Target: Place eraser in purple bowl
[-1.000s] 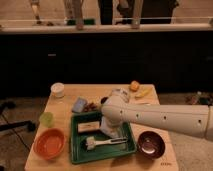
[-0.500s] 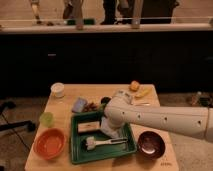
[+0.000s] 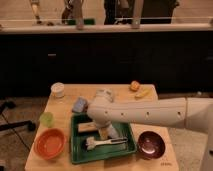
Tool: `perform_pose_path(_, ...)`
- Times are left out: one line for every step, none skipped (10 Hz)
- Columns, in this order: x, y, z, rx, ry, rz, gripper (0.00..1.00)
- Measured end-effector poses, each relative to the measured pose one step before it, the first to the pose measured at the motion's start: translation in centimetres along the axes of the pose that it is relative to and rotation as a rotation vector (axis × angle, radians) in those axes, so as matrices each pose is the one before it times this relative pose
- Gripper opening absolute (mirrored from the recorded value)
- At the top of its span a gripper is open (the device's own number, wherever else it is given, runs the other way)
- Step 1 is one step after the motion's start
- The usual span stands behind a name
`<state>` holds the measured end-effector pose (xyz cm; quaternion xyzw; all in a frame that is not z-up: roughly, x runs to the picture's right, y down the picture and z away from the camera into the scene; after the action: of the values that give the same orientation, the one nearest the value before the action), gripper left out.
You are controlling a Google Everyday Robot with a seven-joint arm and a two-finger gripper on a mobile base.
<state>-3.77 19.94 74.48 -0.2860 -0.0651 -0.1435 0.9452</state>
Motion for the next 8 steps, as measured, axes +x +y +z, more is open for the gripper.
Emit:
perform_pose_path(-0.992,-0.408,-0.073,-0.0059,0.00685,-0.02345,0.8)
perform_pose_path(-0.746,-0.347,-0.071,-0.00504,0.00392,-0.02408,0.8)
perform_pose_path(-0.236,-0.185,0.015,-0.00385,0.00346,-0.01305,0.8)
perform_pose_path(-0.241,-0.192,0.108,-0.01094,0.00614,-0.0145,0.8)
perform_pose_path(-0.455,-0.324,0.165,-0.00476,-0.00184,-0.01499,0.8)
perform_pose_path(-0.267,-0.279,0.281,-0.0103,0.00272,-0.01528,0.8)
perform_pose_path(-0.281,-0.487,0.475,-0.01881,0.008,-0.02225,0.8)
perform_pose_path(-0.157,-0.527,0.46,-0.01553,0.00814,-0.01889,0.8)
